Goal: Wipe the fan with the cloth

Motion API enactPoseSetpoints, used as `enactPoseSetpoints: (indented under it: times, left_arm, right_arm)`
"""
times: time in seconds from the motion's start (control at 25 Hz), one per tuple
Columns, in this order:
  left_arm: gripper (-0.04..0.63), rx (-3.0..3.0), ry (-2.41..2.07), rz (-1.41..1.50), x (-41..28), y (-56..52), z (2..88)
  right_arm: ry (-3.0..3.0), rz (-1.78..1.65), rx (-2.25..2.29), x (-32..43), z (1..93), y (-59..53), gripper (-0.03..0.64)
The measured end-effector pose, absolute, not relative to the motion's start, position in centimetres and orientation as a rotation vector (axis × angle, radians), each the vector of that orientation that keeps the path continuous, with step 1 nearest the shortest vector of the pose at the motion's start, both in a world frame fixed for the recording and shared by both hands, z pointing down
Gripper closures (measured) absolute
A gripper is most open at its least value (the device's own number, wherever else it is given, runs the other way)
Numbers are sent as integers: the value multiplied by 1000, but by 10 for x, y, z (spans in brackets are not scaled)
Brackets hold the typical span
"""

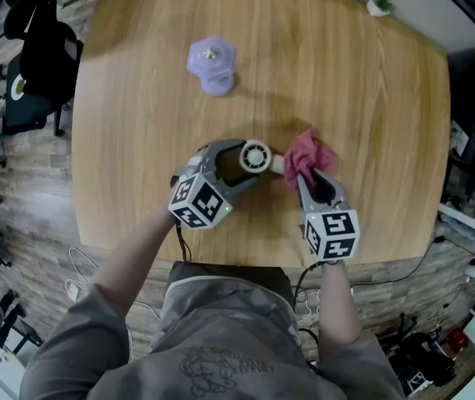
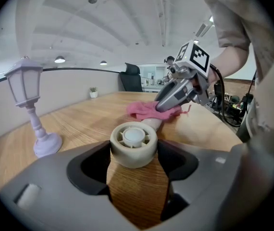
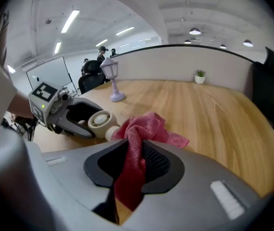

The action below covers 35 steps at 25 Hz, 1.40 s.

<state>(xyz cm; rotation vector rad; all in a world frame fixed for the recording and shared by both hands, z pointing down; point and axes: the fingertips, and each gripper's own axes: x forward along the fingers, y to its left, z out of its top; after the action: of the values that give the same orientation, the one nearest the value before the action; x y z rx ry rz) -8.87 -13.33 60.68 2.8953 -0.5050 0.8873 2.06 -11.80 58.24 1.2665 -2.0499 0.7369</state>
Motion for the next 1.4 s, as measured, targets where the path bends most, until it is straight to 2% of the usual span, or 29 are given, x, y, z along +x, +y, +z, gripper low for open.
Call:
enactPoseSetpoints:
  times: [0.28,0.64,0.92,1.12,1.4]
  left_arm:
    - [286,2889,-524,875,-89,-136,605]
    - [285,2889,-523,888,-89,-135,606]
    - [285,2889,-519,893,-89,-133,607]
    - [285,2893,-508,895,-89,-133,607]
    - [285,2898,-495,895,-88,-132,607]
  right_arm:
    - [-2039,793,1355,19,582,-128,522]
    - [-2210,718,1287,-53,560,-167,520]
    - [-2331,739,1043,-108,556,-156,520]
    - [-2294,836,992,-89,562,-139,520]
    - [-2111,805,1228,-7,574,-121,520]
